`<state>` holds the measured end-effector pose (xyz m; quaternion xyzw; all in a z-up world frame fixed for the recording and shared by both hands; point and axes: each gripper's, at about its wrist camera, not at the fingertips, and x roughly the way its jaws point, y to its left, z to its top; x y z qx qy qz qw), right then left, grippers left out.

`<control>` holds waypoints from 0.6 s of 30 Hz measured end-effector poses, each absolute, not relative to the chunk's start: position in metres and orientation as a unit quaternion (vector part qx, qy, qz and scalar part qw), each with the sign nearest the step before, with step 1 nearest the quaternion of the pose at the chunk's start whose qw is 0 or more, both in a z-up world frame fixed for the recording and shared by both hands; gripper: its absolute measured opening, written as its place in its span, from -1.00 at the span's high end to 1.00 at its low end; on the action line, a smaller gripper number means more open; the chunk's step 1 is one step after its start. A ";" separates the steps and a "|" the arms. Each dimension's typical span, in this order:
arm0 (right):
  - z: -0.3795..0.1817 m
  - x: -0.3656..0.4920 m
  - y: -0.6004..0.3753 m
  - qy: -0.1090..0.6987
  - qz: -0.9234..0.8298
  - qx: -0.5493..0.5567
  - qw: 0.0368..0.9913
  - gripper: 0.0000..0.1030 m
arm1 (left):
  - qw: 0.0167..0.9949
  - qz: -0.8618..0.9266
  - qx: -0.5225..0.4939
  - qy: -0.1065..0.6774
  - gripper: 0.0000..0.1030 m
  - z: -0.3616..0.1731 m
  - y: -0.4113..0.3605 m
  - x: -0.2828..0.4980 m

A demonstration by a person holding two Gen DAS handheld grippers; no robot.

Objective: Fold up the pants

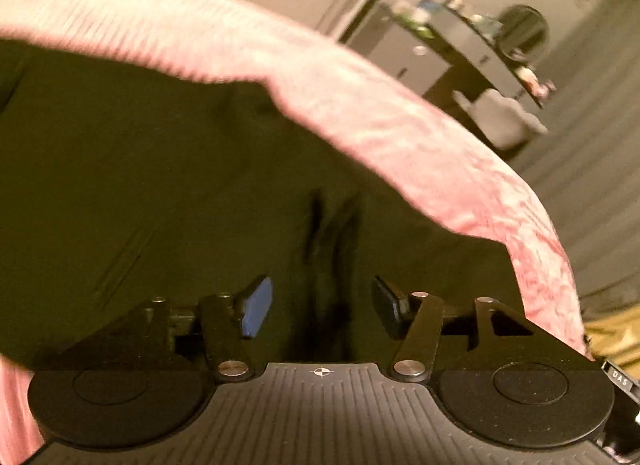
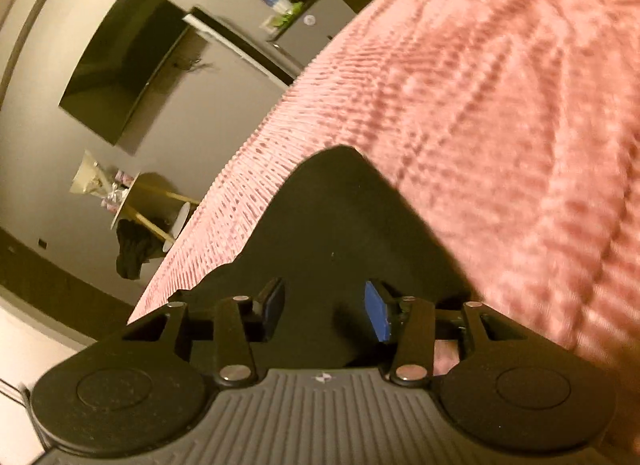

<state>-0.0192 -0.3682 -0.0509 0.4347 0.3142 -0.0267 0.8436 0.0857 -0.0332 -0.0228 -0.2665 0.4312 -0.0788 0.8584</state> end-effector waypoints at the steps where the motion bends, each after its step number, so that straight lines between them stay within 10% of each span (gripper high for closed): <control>1: -0.053 -0.021 -0.369 0.318 -0.031 0.446 0.836 0.00 | 0.850 -0.078 -0.283 0.438 -0.41 -0.029 -0.029 0.083; 13: -0.070 -0.026 -0.361 0.341 -0.060 0.471 0.811 -0.05 | 0.808 -0.106 -0.368 0.447 -0.76 -0.052 -0.025 0.090; 18: -0.070 -0.022 -0.354 0.347 -0.056 0.447 0.822 0.25 | 0.794 -0.126 -0.386 0.453 -0.50 -0.060 -0.033 0.098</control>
